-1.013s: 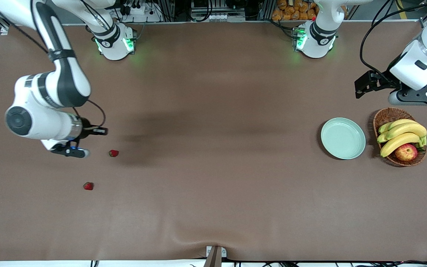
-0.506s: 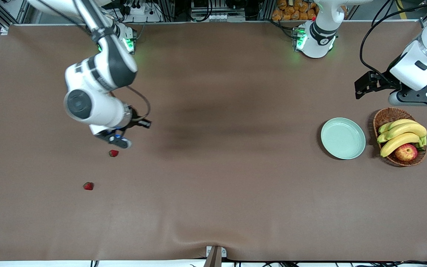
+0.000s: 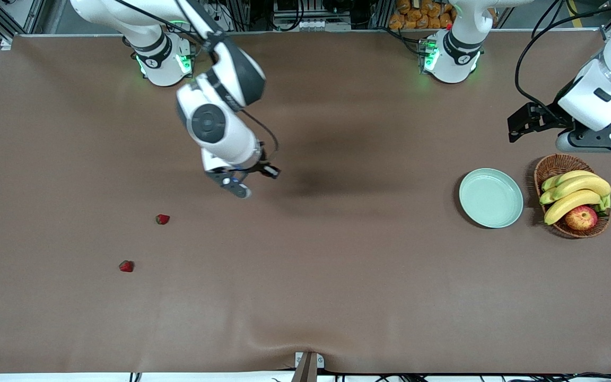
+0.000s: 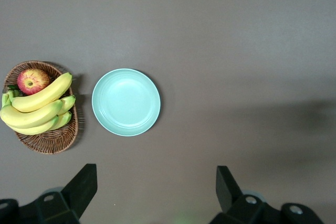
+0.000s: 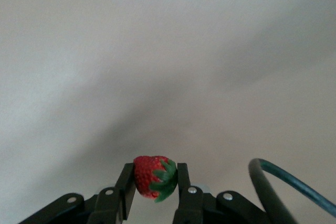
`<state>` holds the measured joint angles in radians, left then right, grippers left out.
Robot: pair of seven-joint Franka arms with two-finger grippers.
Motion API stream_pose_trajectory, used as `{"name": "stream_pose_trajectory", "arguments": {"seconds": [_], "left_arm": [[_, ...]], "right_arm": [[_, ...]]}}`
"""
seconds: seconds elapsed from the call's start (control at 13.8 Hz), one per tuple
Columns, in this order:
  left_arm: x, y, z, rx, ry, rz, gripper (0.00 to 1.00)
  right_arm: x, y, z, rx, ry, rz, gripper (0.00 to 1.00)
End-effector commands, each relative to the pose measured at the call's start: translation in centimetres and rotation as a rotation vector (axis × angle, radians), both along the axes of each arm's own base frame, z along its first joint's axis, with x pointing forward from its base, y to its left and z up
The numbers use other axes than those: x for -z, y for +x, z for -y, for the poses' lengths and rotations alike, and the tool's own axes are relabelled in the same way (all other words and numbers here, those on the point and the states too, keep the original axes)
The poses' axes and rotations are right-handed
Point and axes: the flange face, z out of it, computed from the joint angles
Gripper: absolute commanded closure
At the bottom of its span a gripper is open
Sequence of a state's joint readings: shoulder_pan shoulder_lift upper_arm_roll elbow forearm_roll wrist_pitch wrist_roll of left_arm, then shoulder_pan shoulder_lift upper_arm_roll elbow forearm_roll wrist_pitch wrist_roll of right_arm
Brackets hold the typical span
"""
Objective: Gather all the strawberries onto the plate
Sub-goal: 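Carry the strawberry with the right gripper toward the table middle, then set the strawberry down with the right gripper while the left gripper approaches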
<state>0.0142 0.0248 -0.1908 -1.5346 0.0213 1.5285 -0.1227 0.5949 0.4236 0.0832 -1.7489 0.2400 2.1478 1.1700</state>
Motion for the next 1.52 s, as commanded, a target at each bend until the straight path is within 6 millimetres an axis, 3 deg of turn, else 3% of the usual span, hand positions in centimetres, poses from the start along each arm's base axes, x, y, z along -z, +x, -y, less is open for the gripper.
{"name": "stream_pose_trajectory", "arguments": {"seconds": [0.0,0.36,0.43,0.58,0.8,1.23,1.3,1.37,1.45], "left_arm": [[0.1,0.3,0.2,-0.009,-0.002,0.009,0.00],[0.2,0.4,0.4,-0.004,-0.004,0.014,0.00],[0.3,0.4,0.4,-0.004,-0.004,0.012,0.00],[0.9,0.7,0.8,0.002,-0.004,0.005,0.00],[1.0,0.7,1.0,0.005,-0.005,0.006,0.00],[1.8,0.7,3.4,0.038,-0.045,-0.016,0.00],[2.1,0.8,3.7,0.039,-0.059,-0.024,0.00],[2.2,0.8,4.0,0.043,-0.065,-0.027,0.00],[2.2,0.9,4.3,0.048,-0.068,-0.024,0.00]], "right_arm": [[1.9,-0.3,-3.7,0.071,0.018,-0.006,1.00],[6.5,-3.9,-11.3,0.096,0.011,-0.007,1.00],[7.2,-4.2,-11.9,0.092,0.009,-0.011,1.00],[7.6,-4.8,-12.8,0.089,0.029,0.012,1.00],[10.8,-6.1,-13.8,0.104,0.002,-0.002,1.00],[12.7,-7.4,-15.3,0.096,0.027,0.029,0.99],[13.0,-7.5,-15.2,0.098,0.026,0.028,0.87],[13.6,-7.8,-15.5,0.093,0.021,0.026,0.85],[13.7,-7.9,-15.5,0.089,0.020,0.028,0.74]]}}
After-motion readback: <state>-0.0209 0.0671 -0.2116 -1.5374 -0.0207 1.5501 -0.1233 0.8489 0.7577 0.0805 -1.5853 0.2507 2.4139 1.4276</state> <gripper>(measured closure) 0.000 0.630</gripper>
